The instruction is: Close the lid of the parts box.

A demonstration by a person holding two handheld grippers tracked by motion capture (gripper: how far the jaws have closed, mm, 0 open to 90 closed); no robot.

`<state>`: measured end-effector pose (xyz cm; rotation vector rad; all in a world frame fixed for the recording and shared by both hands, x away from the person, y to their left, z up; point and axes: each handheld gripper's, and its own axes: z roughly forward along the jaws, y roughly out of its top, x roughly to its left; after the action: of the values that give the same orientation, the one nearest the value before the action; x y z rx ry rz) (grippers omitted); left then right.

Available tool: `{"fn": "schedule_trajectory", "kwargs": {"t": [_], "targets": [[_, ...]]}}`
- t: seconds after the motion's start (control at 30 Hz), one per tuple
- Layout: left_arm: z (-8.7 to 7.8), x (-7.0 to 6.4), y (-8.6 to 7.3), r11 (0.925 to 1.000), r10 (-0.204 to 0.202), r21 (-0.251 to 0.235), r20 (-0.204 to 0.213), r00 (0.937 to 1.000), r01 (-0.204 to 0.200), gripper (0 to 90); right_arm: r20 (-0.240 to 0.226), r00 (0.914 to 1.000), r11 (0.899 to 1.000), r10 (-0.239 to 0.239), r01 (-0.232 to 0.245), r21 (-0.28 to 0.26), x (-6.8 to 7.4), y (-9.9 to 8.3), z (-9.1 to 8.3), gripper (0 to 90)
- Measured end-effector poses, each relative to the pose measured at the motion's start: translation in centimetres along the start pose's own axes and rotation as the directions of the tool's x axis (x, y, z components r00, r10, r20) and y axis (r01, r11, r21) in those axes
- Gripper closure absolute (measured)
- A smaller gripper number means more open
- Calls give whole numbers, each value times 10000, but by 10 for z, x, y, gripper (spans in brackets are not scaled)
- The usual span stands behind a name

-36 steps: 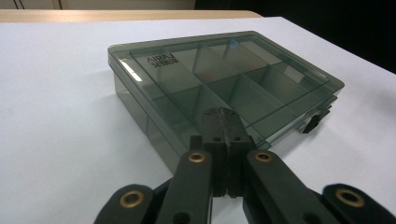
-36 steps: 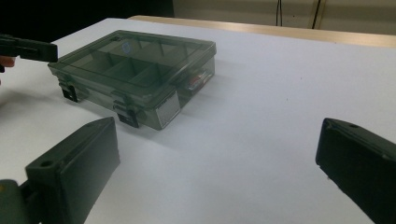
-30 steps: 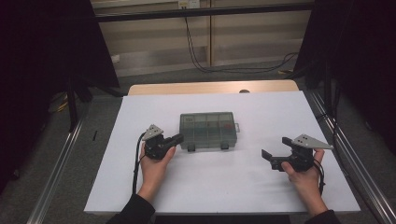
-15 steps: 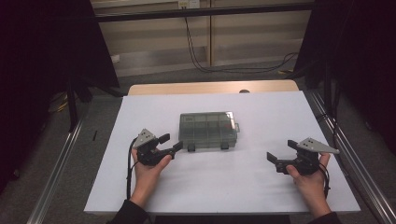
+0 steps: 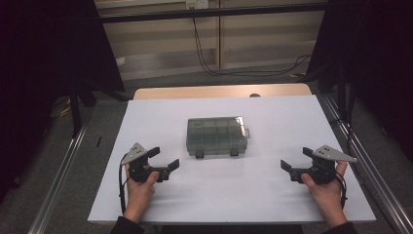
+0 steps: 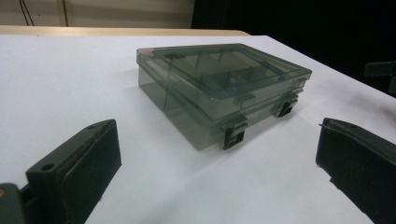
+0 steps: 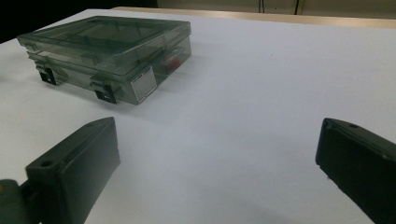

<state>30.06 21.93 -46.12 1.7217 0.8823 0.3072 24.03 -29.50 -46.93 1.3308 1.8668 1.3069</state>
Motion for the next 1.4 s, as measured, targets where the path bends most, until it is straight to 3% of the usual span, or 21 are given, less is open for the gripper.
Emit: {"fn": "schedule_trajectory", "kwargs": {"t": [0.27,0.43,0.57,0.73,0.9,1.27,1.4], "targets": [[-17,0,-3,9997,167,-161,-69,9998,-168,0,82,9998,9998,165,-165,-100,-5,1,-7,0],[-25,3,-8,9998,72,-191,-319,9995,-78,0,203,9997,9999,143,-143,-41,-7,-2,-11,0],[-33,3,-11,9995,303,-22,-497,9983,-305,0,301,9995,9999,134,-134,16,-9,-5,-13,0],[-43,7,-14,9996,276,-15,-586,9979,-278,0,357,9988,9995,325,-326,13,-10,-6,-17,0],[-51,10,-15,9993,373,-33,-844,9957,-377,0,506,9985,9998,206,-207,-2,-11,-7,-23,0],[-56,13,-17,9983,575,171,-1224,9908,-558,0,606,9974,9992,389,-390,2,-18,-10,-28,0],[-56,14,-17,9990,432,197,-1167,9922,-412,0,600,9974,9991,404,-408,60,-19,-11,-27,0]]}}
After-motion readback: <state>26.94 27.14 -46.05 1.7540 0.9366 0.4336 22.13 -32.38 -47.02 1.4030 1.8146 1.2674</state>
